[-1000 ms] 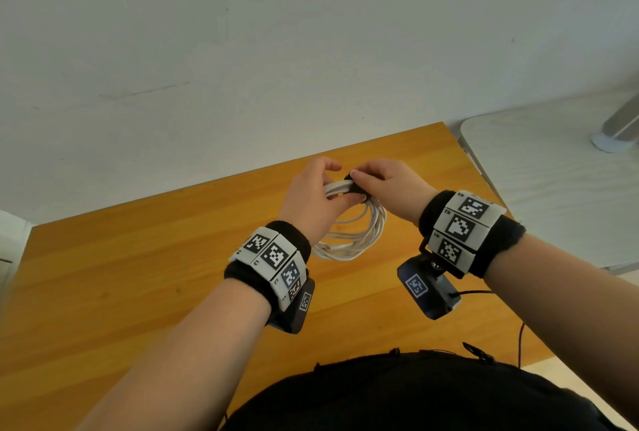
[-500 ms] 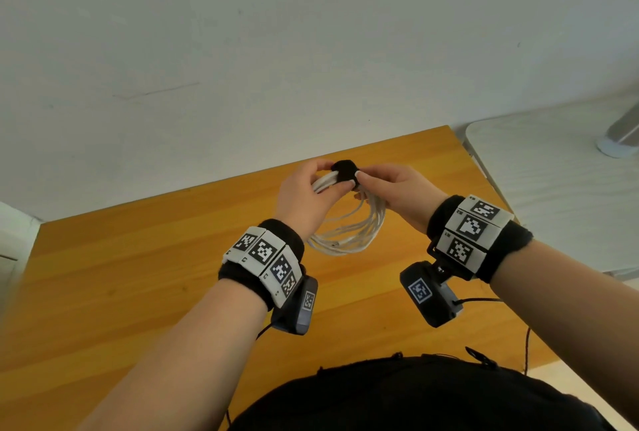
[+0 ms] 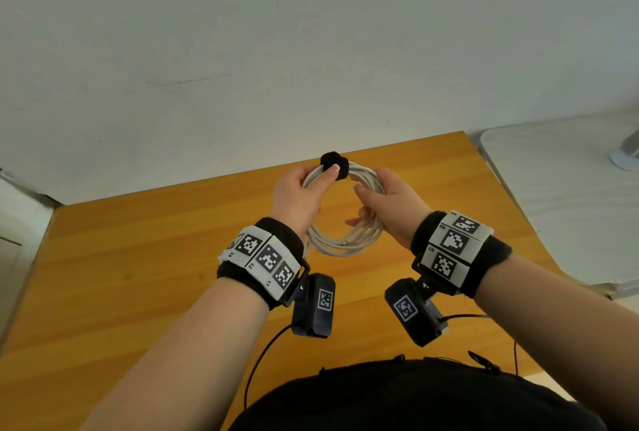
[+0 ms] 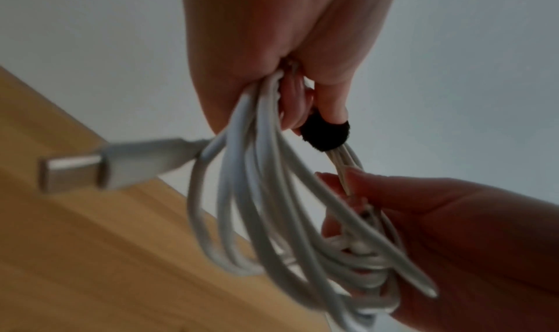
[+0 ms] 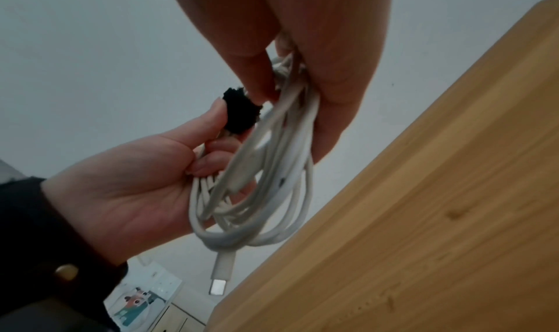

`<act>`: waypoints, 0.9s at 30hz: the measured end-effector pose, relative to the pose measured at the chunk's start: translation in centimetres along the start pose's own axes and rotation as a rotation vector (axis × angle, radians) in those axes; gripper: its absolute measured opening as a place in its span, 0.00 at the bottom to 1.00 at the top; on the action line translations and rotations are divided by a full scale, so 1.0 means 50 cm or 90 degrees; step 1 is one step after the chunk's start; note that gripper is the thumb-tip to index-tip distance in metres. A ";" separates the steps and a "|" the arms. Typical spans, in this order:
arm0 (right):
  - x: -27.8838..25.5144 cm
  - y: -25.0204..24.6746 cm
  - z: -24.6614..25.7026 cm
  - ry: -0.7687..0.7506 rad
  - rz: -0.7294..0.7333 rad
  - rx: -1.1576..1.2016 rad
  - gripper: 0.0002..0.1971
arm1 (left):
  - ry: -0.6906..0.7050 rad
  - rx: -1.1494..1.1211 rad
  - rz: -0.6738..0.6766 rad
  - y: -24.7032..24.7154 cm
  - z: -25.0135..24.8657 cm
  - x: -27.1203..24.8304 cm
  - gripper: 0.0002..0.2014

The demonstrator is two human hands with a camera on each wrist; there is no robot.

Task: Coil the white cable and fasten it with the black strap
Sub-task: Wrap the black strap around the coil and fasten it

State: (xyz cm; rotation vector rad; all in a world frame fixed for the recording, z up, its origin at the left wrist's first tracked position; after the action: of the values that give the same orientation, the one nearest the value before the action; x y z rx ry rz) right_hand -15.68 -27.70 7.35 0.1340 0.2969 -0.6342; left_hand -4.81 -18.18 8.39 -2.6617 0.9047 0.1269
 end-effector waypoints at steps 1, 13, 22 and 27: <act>0.001 0.006 0.003 -0.004 -0.010 0.008 0.11 | -0.011 -0.013 0.009 -0.005 0.004 -0.002 0.17; 0.019 0.071 -0.008 -0.005 -0.105 0.090 0.02 | -0.204 -0.154 0.188 -0.080 0.096 -0.050 0.07; 0.059 0.100 -0.012 -0.004 -0.122 0.088 0.08 | -0.175 0.017 0.146 -0.125 0.145 -0.007 0.09; 0.108 0.097 -0.035 0.029 -0.094 0.064 0.06 | -0.276 -0.062 0.176 -0.107 0.174 0.020 0.04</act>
State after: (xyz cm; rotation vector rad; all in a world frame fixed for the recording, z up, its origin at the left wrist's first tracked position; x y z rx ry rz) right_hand -9.04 -26.52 4.17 0.2252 0.3201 -0.7934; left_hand -0.60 -11.86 1.47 -2.4265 1.1255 0.7958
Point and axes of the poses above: each hand's wrist, its own x-axis towards the middle knuckle, its own y-axis out of the palm, z = x × y, the point moved 10 cm from there along x, towards the middle knuckle, and after that the axes turned 6 degrees about x, right-handed, at the moved point
